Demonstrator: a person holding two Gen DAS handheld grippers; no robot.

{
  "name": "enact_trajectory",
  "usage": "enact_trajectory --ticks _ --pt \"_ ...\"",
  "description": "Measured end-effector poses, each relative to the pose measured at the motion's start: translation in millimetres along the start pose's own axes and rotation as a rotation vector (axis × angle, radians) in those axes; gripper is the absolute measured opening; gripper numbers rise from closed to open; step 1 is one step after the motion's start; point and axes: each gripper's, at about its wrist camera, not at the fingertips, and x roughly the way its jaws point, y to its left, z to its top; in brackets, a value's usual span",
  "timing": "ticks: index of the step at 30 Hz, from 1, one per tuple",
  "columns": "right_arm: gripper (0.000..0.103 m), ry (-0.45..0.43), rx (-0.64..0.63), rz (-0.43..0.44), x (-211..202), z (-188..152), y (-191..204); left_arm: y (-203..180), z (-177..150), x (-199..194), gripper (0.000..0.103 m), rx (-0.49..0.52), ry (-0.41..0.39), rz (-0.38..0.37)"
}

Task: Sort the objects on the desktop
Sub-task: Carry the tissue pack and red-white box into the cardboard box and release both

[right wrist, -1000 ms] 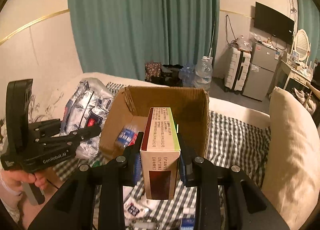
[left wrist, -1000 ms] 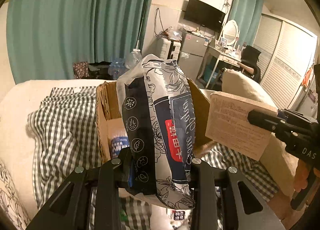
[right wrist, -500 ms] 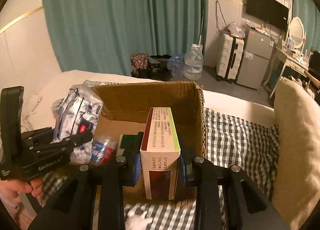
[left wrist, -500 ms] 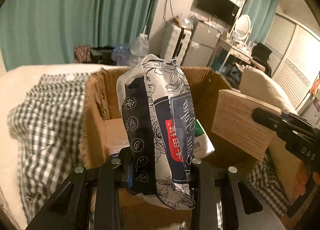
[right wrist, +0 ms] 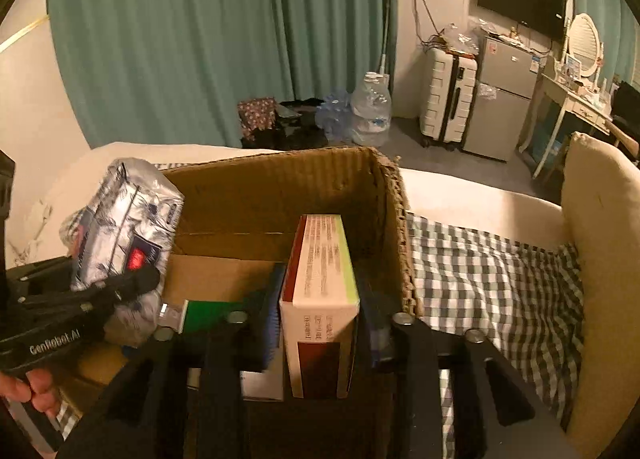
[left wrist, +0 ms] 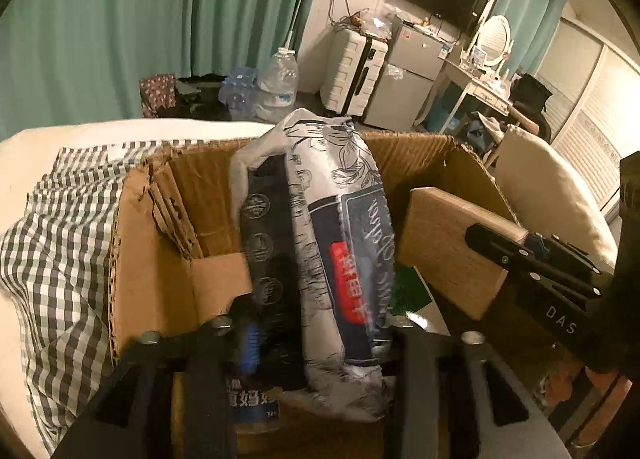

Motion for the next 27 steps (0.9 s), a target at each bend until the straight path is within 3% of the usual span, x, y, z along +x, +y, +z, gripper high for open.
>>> enact_trajectory --ticks 2,5,8,12,18,27 --pt "0.048 -0.012 -0.013 -0.001 -5 -2 5 -1 0 -1 0.065 -0.008 0.010 0.002" --pt "0.055 -0.029 -0.026 -0.023 -17 -5 10 -6 -2 -5 0.069 0.016 0.017 0.024" --pt "0.057 -0.039 -0.023 -0.019 -33 -4 10 -18 -13 -17 0.095 0.062 0.000 0.092" --pt "0.057 -0.065 -0.033 -0.018 -61 -7 10 -21 -28 -45 0.095 0.084 -0.049 0.104" --pt "0.057 -0.080 -0.043 0.011 -103 -20 20 -11 -44 -99 0.097 -0.010 -0.129 0.095" --pt "0.062 -0.141 -0.056 0.075 -194 -40 42 -22 -67 -182 0.100 -0.057 -0.146 0.145"
